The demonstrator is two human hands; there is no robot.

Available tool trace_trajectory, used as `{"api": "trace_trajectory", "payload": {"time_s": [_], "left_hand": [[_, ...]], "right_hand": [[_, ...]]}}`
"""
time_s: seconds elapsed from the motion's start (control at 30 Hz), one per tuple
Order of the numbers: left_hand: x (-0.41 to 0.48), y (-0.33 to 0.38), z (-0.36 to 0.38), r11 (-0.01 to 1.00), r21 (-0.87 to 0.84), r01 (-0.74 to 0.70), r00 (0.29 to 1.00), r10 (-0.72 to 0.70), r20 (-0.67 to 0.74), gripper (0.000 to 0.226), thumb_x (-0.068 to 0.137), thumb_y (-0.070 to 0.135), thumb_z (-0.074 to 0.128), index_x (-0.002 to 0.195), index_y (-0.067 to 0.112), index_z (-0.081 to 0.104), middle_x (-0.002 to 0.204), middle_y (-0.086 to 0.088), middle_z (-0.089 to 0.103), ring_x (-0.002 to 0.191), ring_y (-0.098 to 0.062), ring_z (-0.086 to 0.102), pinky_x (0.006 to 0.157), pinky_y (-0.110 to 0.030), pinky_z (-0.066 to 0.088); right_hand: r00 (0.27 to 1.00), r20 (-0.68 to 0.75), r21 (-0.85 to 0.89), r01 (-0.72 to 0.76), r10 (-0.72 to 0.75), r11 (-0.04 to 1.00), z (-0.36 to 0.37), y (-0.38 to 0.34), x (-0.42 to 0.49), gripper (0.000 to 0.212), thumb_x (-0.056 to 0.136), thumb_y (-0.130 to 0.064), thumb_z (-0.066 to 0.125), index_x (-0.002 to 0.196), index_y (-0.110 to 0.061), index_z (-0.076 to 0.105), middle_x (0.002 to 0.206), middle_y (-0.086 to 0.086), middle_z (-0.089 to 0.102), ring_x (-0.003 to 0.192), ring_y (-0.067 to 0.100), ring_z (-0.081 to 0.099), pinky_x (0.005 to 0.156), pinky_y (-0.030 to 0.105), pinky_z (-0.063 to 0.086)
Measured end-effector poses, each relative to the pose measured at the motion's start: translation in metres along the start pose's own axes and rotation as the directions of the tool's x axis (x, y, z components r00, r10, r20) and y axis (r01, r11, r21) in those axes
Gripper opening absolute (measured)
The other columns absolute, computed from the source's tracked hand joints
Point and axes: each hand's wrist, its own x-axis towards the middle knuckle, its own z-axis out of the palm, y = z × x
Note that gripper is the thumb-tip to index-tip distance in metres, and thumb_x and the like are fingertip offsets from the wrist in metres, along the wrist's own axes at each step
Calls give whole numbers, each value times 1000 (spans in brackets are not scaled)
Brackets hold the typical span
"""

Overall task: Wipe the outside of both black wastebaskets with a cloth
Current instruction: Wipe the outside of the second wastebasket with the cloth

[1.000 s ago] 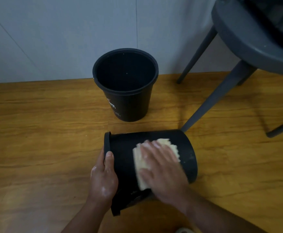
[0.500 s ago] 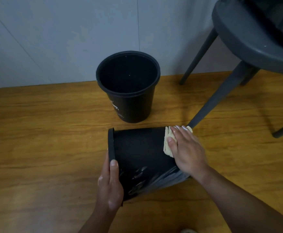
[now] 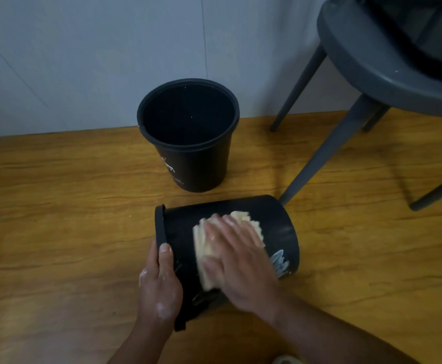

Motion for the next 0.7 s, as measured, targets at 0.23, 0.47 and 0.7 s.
{"api": "trace_trajectory", "payload": {"time_s": [0.23,0.47,0.7], "left_hand": [[4,-3,1,996,-82,28,999,-26,21,34,106,43,27,132,50,48,104,14,63,94,-2,58,71,-23,46],[7,-12,2,994,-97,49,999,-47,24,48,98,65,29,140,49,47,124,3,67,115,-20,62,97,-51,52],[8,-12,2,984,-133,120,993,-116,33,44,99,64,29,125,47,60,114,7,72,109,-12,66,93,-37,52]], "right_hand": [[951,-108,28,-289,290,957,-8,69,6,70,104,-58,6,156,-22,38,161,-1,37,152,17,24,126,45,14],[979,-18,-17,-201,201,979,-8,14,44,62,104,-51,10,155,-24,34,162,0,34,151,21,23,124,45,13],[1000,-9,-13,-2,2,1000,2,-53,47,60,107,-48,15,156,-19,31,163,4,33,152,24,22,124,49,15]]}}
